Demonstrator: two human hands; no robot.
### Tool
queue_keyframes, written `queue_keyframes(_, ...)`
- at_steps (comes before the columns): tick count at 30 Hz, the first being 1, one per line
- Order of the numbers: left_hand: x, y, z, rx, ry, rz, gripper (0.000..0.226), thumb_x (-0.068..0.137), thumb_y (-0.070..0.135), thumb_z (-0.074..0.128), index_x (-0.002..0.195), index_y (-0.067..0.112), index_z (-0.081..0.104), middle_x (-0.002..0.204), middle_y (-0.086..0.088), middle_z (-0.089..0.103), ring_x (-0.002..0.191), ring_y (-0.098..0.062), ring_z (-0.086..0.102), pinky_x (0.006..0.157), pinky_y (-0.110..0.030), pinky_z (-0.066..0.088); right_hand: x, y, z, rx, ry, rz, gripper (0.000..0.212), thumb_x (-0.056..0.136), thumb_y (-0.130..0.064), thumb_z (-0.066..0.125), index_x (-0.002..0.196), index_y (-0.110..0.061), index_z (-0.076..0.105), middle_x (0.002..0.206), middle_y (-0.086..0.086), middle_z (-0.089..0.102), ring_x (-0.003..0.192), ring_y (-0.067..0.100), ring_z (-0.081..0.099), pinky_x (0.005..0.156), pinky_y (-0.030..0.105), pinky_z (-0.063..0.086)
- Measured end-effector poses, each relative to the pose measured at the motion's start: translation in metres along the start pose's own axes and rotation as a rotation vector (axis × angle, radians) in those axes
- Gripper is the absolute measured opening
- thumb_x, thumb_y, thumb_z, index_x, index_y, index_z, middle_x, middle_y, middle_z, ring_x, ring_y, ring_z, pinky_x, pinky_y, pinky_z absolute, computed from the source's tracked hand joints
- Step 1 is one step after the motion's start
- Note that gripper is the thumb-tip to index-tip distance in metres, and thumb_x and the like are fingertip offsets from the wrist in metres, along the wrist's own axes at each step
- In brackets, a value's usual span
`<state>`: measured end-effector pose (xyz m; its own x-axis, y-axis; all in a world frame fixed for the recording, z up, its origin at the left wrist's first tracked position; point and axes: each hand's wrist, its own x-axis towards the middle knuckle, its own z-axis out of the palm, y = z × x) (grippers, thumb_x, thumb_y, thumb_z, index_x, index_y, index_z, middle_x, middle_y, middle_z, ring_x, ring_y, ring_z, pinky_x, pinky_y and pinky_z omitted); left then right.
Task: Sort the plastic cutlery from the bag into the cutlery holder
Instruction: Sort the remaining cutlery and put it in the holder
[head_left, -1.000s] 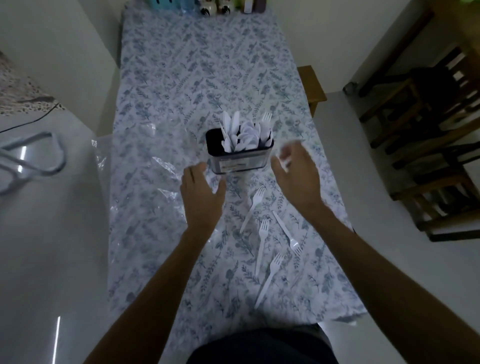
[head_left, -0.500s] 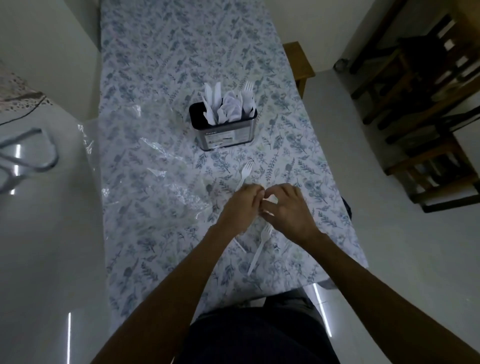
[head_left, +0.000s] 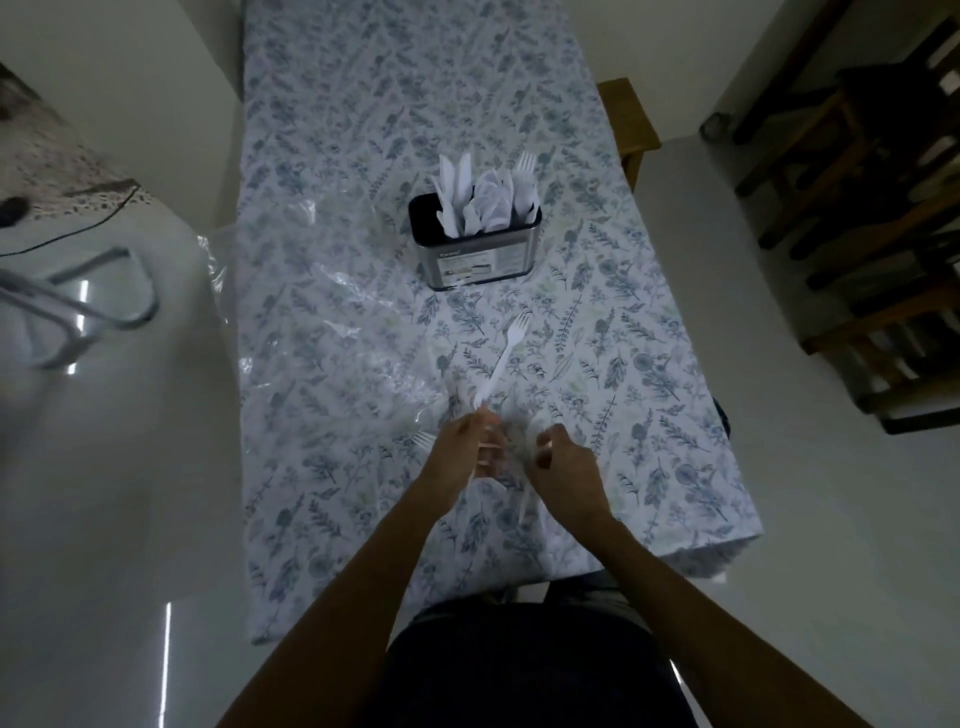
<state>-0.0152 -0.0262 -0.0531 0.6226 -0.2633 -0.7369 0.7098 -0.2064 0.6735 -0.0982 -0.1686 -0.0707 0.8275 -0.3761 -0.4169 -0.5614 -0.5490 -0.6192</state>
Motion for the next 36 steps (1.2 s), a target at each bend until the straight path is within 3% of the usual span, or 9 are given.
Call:
queue_keyframes(3,-0.009,0.000,0.006,-0.194,-0.056,-0.041,0.040,0.108,0.032,0.049,0.117,-0.001,0.071,0.104,-0.019,0.074,0.084,-0.026,0.071,0.069,-0.033,0.059,0.000,-0.026,-0.005,0.275,0.018,-0.130,0.021,0.090,-0.024,0.077,0.104,-0.013,0.069,0.090,-0.003,0.075,0.078,0.005,0.072,0.066,0.010,0.053)
queue_keyframes(9,-0.022,-0.001,-0.001,-0.536,-0.153,0.005,0.049,0.111,0.039,0.035,0.114,0.006,0.071,0.108,-0.016,0.074,0.095,-0.024,0.073,0.074,-0.033,0.059,0.003,-0.055,0.002,0.313,0.059,-0.348,0.010,0.095,-0.024,0.071,0.097,-0.018,0.078,0.084,-0.004,0.077,0.074,0.006,0.072,0.070,0.020,0.057)
queue_keyframes(13,-0.026,-0.008,-0.010,-0.358,0.015,0.024,0.043,0.110,0.038,0.042,0.113,0.008,0.073,0.104,-0.013,0.075,0.093,-0.023,0.071,0.071,-0.035,0.059,0.001,-0.064,0.020,0.014,0.075,-0.471,0.022,0.102,-0.023,0.058,0.116,-0.014,0.073,0.089,0.011,0.069,0.074,0.020,0.067,0.067,0.031,0.056)
queue_keyframes(18,-0.031,-0.016,-0.011,-0.255,0.164,0.107,0.042,0.110,0.036,0.042,0.108,0.011,0.076,0.100,-0.013,0.078,0.093,-0.025,0.075,0.073,-0.035,0.058,-0.007,-0.070,0.036,-0.040,0.064,-0.428,0.036,0.103,-0.012,0.055,0.138,-0.012,0.061,0.107,0.013,0.066,0.087,0.022,0.067,0.070,0.019,0.047)
queue_keyframes(23,-0.033,-0.027,-0.015,-0.223,0.198,0.177,0.043,0.111,0.031,0.036,0.107,0.009,0.074,0.096,-0.016,0.076,0.092,-0.027,0.074,0.074,-0.039,0.059,-0.006,-0.065,0.048,-0.241,-0.016,-0.596,0.053,0.097,-0.010,0.063,0.147,-0.010,0.049,0.114,0.012,0.056,0.090,0.021,0.062,0.077,0.029,0.059)
queue_keyframes(27,-0.029,-0.032,-0.033,-0.200,0.181,0.182,0.039,0.112,0.025,0.039,0.112,0.002,0.070,0.101,-0.024,0.074,0.095,-0.031,0.074,0.076,-0.039,0.061,-0.004,-0.074,0.038,0.054,-0.155,-0.488,0.039,0.105,-0.013,0.050,0.143,-0.012,0.056,0.113,0.008,0.062,0.095,0.019,0.064,0.083,0.025,0.057)
queue_keyframes(30,-0.027,-0.032,-0.046,-0.152,0.129,0.181,0.032,0.109,0.018,0.046,0.107,-0.004,0.069,0.099,-0.020,0.075,0.089,-0.028,0.075,0.078,-0.038,0.063,0.001,-0.071,0.033,0.214,-0.013,-0.305,0.022,0.104,-0.015,0.053,0.118,-0.012,0.070,0.096,-0.004,0.069,0.082,0.009,0.066,0.071,0.011,0.052)
queue_keyframes(33,-0.023,-0.037,-0.049,-0.118,0.184,0.146,0.028,0.106,0.017,0.053,0.098,-0.002,0.072,0.087,-0.014,0.073,0.078,-0.024,0.070,0.072,-0.032,0.062,0.009,-0.048,0.043,-0.059,-0.026,-0.255,0.018,0.102,-0.024,0.049,0.104,-0.012,0.062,0.093,0.006,0.064,0.083,0.022,0.063,0.066,0.031,0.051)
queue_keyframes(36,-0.024,-0.043,-0.051,-0.286,0.247,0.088,0.022,0.104,0.018,0.058,0.102,0.004,0.074,0.097,-0.015,0.076,0.086,-0.024,0.074,0.079,-0.033,0.063,0.007,-0.029,0.049,-0.380,-0.234,-0.382,0.032,0.096,-0.028,0.059,0.123,-0.011,0.060,0.120,0.014,0.061,0.105,0.032,0.060,0.081,0.042,0.054)
